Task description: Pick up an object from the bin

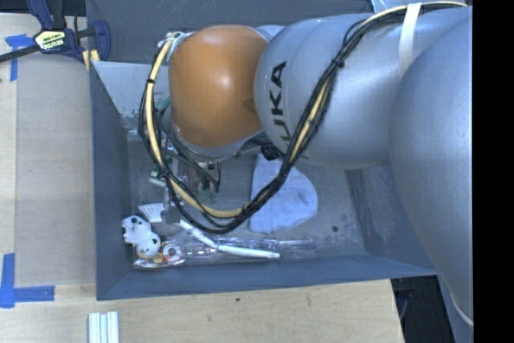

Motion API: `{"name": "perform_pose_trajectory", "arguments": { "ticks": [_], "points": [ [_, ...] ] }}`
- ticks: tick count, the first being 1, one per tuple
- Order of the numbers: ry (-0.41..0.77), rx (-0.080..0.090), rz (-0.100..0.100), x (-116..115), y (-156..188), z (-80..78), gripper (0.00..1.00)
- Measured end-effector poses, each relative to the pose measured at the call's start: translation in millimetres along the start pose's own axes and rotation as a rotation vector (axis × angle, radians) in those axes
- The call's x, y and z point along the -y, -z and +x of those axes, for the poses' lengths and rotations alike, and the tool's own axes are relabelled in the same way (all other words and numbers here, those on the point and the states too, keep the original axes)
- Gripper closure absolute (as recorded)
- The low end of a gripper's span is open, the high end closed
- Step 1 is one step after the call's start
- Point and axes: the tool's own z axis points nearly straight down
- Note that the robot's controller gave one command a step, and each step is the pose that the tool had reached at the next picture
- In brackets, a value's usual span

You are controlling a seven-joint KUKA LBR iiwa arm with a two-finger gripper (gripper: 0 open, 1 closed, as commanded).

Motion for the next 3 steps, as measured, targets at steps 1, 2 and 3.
{"name": "perform_pose_trajectory", "arguments": {
  "ticks": [1, 2, 3],
  "points": [
    [-0.005, 0.007, -0.002, 1.0, 3.4, -2.1, 0.00],
    [-0.125, 0.002, 0.005, 3.4, -118.7, 38.7, 0.00],
    [-0.054, 0.022, -0.008, 4.3, -69.3, 37.8, 0.00]
  ]
}}
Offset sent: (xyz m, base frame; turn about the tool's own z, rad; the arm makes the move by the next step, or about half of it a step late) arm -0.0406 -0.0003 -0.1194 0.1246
